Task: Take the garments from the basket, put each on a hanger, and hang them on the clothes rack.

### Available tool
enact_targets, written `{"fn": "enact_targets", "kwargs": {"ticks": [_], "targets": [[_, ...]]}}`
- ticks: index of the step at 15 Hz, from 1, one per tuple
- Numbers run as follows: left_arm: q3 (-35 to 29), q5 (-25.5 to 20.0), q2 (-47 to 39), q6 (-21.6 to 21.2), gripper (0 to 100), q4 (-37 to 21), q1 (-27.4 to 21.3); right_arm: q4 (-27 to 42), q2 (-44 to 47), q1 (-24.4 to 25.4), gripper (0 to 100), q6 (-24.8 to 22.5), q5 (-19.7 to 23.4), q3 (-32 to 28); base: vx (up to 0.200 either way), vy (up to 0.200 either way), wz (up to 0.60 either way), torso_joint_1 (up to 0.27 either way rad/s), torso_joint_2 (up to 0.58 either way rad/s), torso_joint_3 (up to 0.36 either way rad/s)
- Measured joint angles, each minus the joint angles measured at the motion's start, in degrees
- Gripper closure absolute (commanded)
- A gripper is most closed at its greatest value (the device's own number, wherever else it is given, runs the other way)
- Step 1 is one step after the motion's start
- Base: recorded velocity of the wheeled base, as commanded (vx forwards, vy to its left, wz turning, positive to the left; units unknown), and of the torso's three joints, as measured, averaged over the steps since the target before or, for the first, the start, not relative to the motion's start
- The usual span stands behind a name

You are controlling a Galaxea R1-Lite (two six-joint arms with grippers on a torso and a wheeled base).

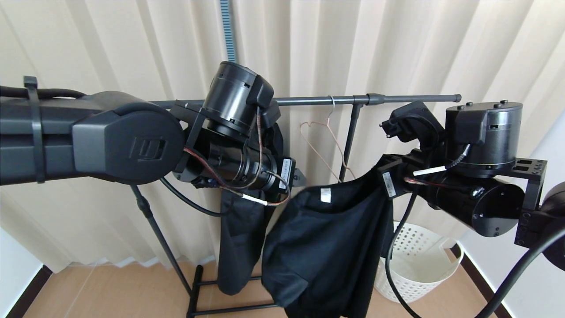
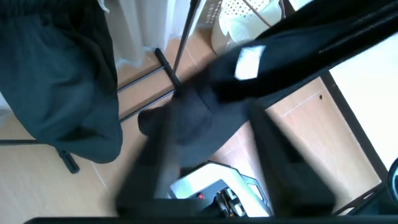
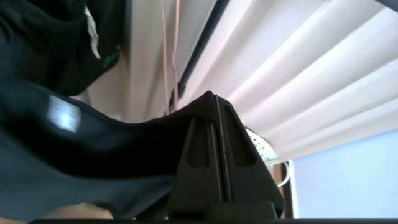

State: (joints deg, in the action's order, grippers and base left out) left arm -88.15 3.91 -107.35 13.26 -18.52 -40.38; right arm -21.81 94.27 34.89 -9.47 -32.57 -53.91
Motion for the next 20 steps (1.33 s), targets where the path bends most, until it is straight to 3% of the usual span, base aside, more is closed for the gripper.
{"fn": "enact_targets", "kwargs": {"ticks": [3,5,8,9,13,15,20], "targets": [[3.18,-1.05,1.6,-0.33,0,0.67,0.0,-0.05,-0.8,-3.25,100,-3.72,-0.02,0.85,0.0,0.0,0.0,0.0,0.0,0.0],[6.27,-4.53,2.94,-0.98,0,2.27,0.11,-0.05,-1.85,-5.53,100,-6.92,-0.02,1.88,0.0,0.0,0.0,0.0,0.0,0.0],[12.43,-5.96,4.55,-3.63,0,11.02,0.55,-0.05,-4.28,-8.29,100,-10.95,0.17,3.69,0.0,-0.067,0.0,-0.001,0.0,0.001],[14.31,-5.03,4.84,-3.96,0,13.87,0.55,-0.06,-4.86,-8.96,100,-11.15,0.22,4.0,0.0,-0.2,0.0,-0.007,0.01,0.002],[16.08,-3.91,5.06,-4.05,0,14.17,0.46,-0.06,-5.5,-9.7,100,-11.17,0.23,4.22,0.0,-0.2,0.0,0.001,0.0,0.001],[16.07,-3.94,4.86,-4.05,0,14.42,0.3,-0.09,-5.52,-9.67,100,-11.17,0.33,4.1,0.2,-0.2,0.0,0.0,0.0,0.002],[14.73,-3.45,2.65,-3.9,0,14.31,0.39,-0.02,-5.41,-9.79,100,-11.17,0.45,3.91,0.2,0.0,0.0,-0.001,0.0,0.003]]}}
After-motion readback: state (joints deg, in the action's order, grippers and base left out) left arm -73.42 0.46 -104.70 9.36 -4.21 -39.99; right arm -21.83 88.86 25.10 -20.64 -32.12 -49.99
